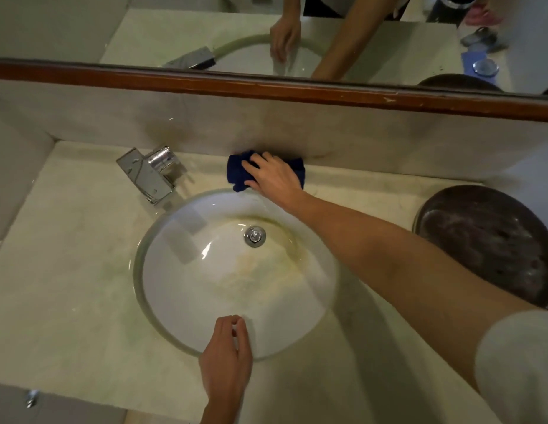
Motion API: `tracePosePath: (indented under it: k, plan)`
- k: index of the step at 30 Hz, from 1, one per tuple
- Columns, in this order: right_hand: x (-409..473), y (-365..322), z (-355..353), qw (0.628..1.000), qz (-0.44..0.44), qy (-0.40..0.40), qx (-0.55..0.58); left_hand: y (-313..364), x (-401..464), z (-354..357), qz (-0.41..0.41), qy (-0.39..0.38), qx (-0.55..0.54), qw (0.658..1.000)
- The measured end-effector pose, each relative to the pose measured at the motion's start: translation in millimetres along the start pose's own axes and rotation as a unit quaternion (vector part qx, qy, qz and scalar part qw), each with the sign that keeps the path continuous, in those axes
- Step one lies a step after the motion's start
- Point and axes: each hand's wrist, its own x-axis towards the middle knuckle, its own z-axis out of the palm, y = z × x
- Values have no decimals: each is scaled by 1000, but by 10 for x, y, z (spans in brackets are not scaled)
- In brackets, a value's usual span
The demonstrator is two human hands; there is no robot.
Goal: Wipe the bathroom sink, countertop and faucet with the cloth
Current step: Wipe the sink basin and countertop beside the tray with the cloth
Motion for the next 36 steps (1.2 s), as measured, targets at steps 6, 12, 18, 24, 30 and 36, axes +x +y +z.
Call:
tracePosePath:
  k: [6, 12, 18, 24, 30, 36]
  plan:
    - [-298, 357, 72, 997, 15, 54, 56, -14, 18, 43, -9, 2, -8, 1000]
    - [-1215, 1055, -16, 991, 100, 64, 63, -24, 254, -39, 2, -25, 14, 1000]
    - [-1384, 1367, -276, 997, 56, -10, 60, 25, 371, -136, 7, 1, -1, 1000]
    - [-1333, 1322, -241, 995, 50, -22, 87, -15, 366, -90, 41, 6, -6, 999]
    - [-1635, 979, -288, 989, 105, -33, 95, -53, 375, -52, 60, 5, 22, 998]
    - [-2501, 358, -407, 987, 119, -46, 97, -84, 387, -49, 57, -3, 17, 998]
